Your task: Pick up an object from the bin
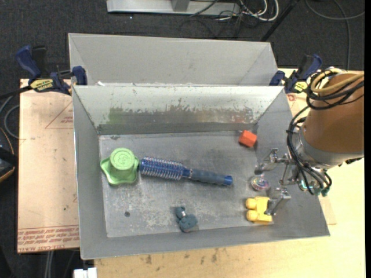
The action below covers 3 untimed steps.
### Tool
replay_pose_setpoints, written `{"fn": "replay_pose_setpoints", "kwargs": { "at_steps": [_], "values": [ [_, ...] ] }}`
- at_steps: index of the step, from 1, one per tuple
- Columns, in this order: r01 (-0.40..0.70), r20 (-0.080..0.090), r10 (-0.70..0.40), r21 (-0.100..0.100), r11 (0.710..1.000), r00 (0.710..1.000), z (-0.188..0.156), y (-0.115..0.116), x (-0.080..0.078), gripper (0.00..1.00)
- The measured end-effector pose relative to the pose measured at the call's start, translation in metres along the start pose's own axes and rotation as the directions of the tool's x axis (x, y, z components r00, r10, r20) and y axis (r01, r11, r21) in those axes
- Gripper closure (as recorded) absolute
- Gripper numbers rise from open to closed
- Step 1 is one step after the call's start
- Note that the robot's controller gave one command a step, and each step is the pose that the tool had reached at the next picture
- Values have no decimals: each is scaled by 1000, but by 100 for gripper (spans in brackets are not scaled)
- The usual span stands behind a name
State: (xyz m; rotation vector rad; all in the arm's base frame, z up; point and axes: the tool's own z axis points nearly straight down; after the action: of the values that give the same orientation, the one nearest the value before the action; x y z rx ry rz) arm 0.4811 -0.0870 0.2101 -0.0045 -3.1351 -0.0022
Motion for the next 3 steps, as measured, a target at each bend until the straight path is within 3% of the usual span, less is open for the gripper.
{"fn": "replay_pose_setpoints", "kwargs": {
  "at_steps": [1,2,3],
  "values": [
    [74,19,-75,3,997,997,127,-33,-2,0],
    [-99,10,99,0,995,995,110,-51,-6,0],
    [-148,10,148,-1,989,989,89,-49,-9,0]
  ]
}}
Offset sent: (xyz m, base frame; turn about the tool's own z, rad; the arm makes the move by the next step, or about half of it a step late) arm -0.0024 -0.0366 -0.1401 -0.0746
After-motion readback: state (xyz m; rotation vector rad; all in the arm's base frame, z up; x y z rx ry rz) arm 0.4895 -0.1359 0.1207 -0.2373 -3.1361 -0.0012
